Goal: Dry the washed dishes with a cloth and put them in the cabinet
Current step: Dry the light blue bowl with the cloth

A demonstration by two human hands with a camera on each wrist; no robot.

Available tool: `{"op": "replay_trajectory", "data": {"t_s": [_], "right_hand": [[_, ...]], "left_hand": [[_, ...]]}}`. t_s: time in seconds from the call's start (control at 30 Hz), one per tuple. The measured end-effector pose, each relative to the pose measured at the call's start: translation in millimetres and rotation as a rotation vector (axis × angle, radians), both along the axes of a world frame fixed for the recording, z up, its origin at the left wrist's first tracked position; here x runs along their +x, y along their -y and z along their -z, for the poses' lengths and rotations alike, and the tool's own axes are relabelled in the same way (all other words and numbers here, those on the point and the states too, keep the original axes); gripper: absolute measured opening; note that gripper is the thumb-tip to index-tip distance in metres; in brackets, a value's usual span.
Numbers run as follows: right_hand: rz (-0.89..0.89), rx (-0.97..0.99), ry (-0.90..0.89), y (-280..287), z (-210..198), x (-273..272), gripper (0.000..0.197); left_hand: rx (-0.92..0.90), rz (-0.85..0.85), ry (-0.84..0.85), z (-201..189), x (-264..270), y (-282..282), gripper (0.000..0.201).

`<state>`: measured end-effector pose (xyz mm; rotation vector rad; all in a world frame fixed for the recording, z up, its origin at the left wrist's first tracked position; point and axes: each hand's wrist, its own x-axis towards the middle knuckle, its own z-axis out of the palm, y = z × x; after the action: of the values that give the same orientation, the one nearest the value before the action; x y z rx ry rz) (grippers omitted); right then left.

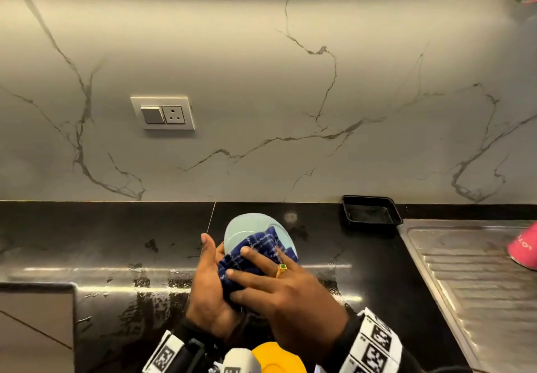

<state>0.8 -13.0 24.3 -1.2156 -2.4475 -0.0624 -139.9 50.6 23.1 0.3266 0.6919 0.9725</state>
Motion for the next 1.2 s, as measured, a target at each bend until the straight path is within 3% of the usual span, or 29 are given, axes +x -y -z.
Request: {"op": "replay_trajectory", "data": {"t_s": [0.1, 0.2, 0.33, 0.47, 0.57, 0.63, 0.7, 0.83, 1.0, 1.1, 1.2], "right_hand": [[0.008, 0.001, -0.065, -2.6, -0.2, 6.4, 0.03], [0.078, 0.003, -0.203, -13.8, -15.2, 12.7, 0.041], [0.164, -0.235, -0.597, -31.2, -30.8, 34.1, 0.038], [0.277, -0.504, -0.934, -48.8, -32.6, 69.4, 0.029], [0.34, -0.674, -1.286, -43.3, -21.3, 83.4, 0.029], [0.32, -0.679, -1.485, -36.4, -13.1, 80.0, 0.029], [0.289, -0.547, -1.552, -31.0, -8.2, 69.0, 0.03], [0.24, -0.195, -1.36, -20.1, -4.7, 41.8, 0.041], [0.144, 0.117, -0.699, -20.3, -3.6, 20.8, 0.058], [0.01, 0.219, -0.373, -28.7, -6.9, 7.4, 0.039], [-0.045, 0.185, -0.291, -32.6, -4.7, 11.8, 0.036]], "left_hand": [[0.113, -0.021, -0.072, 3.7, 5.0, 10.5, 0.092], [0.298, -0.016, -0.162, 10.4, 17.3, 22.7, 0.098], [0.526, 0.015, -0.333, 20.1, 20.4, 19.7, 0.078], [0.491, 0.055, -0.335, 16.1, 11.6, 20.8, 0.072], [0.415, -0.002, -0.252, 4.6, 2.5, 12.3, 0.046], [0.3, -0.035, -0.174, -3.1, -1.3, 2.6, 0.047], [0.174, -0.032, -0.061, -11.9, -2.3, -7.3, 0.056], [0.072, -0.119, 0.118, -26.0, 4.9, -18.2, 0.057], [0.013, -0.14, 0.192, -30.0, 14.7, -23.7, 0.065], [-0.044, -0.029, 0.219, -29.6, 15.4, -15.7, 0.07], [-0.036, 0.004, 0.195, -26.2, 10.4, -15.4, 0.069]]}}
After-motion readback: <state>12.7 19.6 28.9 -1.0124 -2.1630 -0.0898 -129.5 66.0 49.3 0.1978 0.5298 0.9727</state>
